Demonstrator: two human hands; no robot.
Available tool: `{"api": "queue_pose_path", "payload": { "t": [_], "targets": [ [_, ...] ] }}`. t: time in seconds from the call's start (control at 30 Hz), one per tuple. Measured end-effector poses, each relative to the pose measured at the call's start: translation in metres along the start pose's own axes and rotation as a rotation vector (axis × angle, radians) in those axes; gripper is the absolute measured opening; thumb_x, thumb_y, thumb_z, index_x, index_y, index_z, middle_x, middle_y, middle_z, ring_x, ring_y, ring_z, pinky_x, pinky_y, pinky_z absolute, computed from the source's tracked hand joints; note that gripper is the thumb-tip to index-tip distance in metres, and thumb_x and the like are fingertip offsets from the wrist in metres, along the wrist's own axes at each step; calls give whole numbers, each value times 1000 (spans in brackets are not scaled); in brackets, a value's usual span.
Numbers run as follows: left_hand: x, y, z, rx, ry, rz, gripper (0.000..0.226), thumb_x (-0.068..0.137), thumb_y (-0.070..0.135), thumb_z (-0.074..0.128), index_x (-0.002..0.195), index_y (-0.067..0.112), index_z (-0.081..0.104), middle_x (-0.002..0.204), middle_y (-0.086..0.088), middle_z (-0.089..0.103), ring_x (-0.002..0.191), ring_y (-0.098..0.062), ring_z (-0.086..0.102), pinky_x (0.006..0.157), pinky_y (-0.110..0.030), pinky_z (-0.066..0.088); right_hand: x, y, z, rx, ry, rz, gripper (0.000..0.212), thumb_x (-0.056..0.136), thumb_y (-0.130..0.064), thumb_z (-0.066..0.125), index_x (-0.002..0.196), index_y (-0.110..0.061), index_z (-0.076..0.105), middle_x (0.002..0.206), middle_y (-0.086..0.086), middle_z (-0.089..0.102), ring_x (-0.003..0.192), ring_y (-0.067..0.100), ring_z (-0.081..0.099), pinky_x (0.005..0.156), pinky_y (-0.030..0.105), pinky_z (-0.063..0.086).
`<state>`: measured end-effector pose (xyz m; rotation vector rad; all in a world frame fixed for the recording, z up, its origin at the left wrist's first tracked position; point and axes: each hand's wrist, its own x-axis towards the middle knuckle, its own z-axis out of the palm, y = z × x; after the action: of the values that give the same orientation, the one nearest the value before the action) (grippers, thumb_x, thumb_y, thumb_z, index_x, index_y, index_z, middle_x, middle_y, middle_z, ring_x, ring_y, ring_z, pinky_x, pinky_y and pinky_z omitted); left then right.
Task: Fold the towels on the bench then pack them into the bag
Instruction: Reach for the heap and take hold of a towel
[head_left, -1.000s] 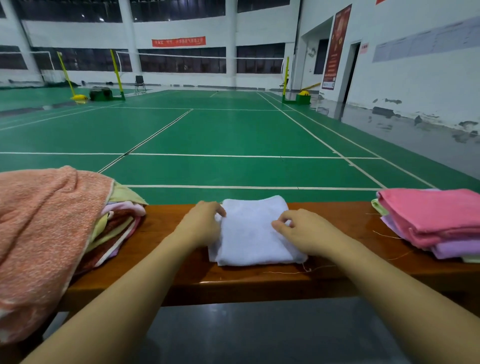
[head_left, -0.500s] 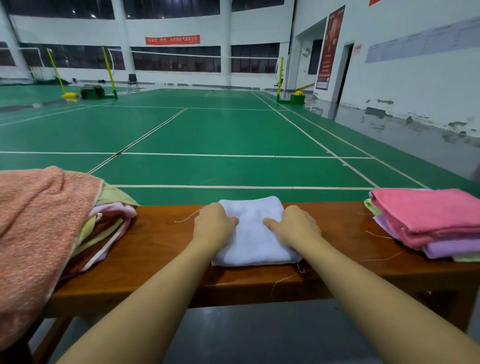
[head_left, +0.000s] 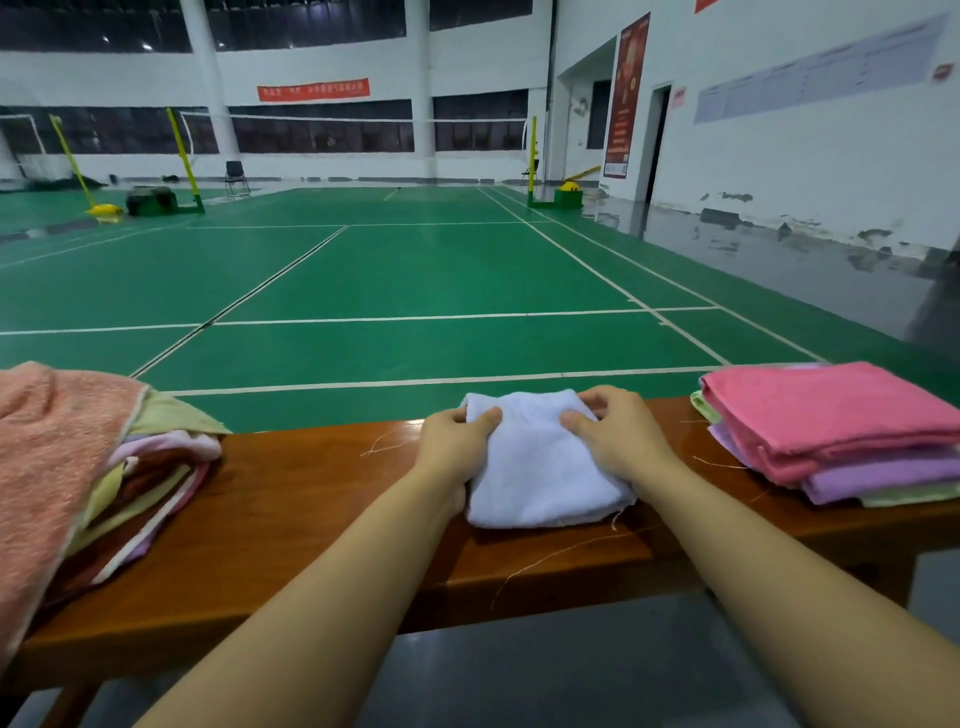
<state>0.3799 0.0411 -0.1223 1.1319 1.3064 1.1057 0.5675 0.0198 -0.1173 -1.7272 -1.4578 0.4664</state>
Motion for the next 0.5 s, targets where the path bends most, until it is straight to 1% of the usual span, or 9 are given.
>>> {"api": "queue_pose_path", "payload": {
  "t": [0.03, 0.07, 0.17, 0.2, 0.27, 0.3, 0.37, 0.43, 0.5],
  "targets": [
    [-1, 3, 11, -20, -1, 18, 27, 96, 23, 69, 116, 5, 68, 105, -9, 74, 95, -27, 71, 82, -37, 59, 1, 3, -10, 47, 18, 10, 23, 93, -26, 72, 113, -22, 61, 106, 2, 68, 96, 24, 64, 80, 35, 48],
    [-2, 8, 22, -33, -2, 47, 28, 95, 23, 70, 117, 5, 68, 104, -8, 75, 94, -26, 72, 81, -37, 59, 4, 5, -21, 70, 37, 10, 28, 93, -26, 71, 117, -27, 56, 109, 1, 66, 96, 23, 64, 80, 36, 48],
    [-6, 28, 63, -100, -36, 133, 30, 93, 22, 73, 118, 7, 68, 104, -7, 75, 97, -27, 72, 88, -44, 60, 16, 11, -68, 17, 91, -84, 30, 95, -24, 66, 119, -36, 51, 107, 1, 65, 90, 22, 61, 77, 35, 44],
    [-7, 36, 79, -117, -57, 155, 29, 92, 23, 73, 117, 8, 68, 104, -7, 75, 98, -27, 72, 89, -45, 59, 21, 12, -86, 2, 106, -123, 28, 95, -22, 65, 117, -35, 54, 105, 2, 66, 88, 21, 61, 76, 33, 43],
    [-10, 54, 113, -142, -104, 192, 21, 92, 22, 73, 110, 11, 69, 103, -7, 75, 98, -28, 72, 89, -47, 59, 31, 13, -125, -39, 138, -167, 22, 96, -17, 66, 114, -29, 65, 108, -3, 68, 95, 17, 61, 81, 29, 42],
    [-10, 62, 131, -168, -134, 201, 15, 93, 21, 72, 104, 13, 69, 102, -7, 75, 97, -27, 72, 89, -47, 59, 36, 14, -145, -59, 148, -169, 19, 96, -16, 66, 113, -25, 70, 109, -5, 67, 101, 15, 61, 83, 26, 41],
    [-11, 74, 167, -220, -201, 197, 6, 94, 17, 70, 99, 13, 68, 101, -7, 74, 93, -25, 70, 88, -44, 59, 45, 23, -181, -133, 158, -150, 19, 96, -14, 67, 112, -20, 75, 112, -2, 68, 103, 11, 57, 83, 21, 37],
    [-9, 83, 204, -260, -253, 171, 16, 95, 15, 69, 107, 5, 69, 105, -11, 74, 95, -26, 70, 87, -44, 58, 53, 40, -214, -236, 156, -114, 20, 96, -16, 68, 114, -19, 76, 119, 1, 70, 103, 9, 55, 84, 20, 36],
    [-6, 86, 235, -280, -286, 136, 23, 94, 14, 70, 113, 1, 69, 107, -14, 74, 96, -28, 70, 89, -45, 59, 58, 57, -242, -318, 160, -72, 20, 96, -19, 69, 115, -21, 76, 123, 2, 70, 105, 10, 56, 85, 22, 36]
  ]
}}
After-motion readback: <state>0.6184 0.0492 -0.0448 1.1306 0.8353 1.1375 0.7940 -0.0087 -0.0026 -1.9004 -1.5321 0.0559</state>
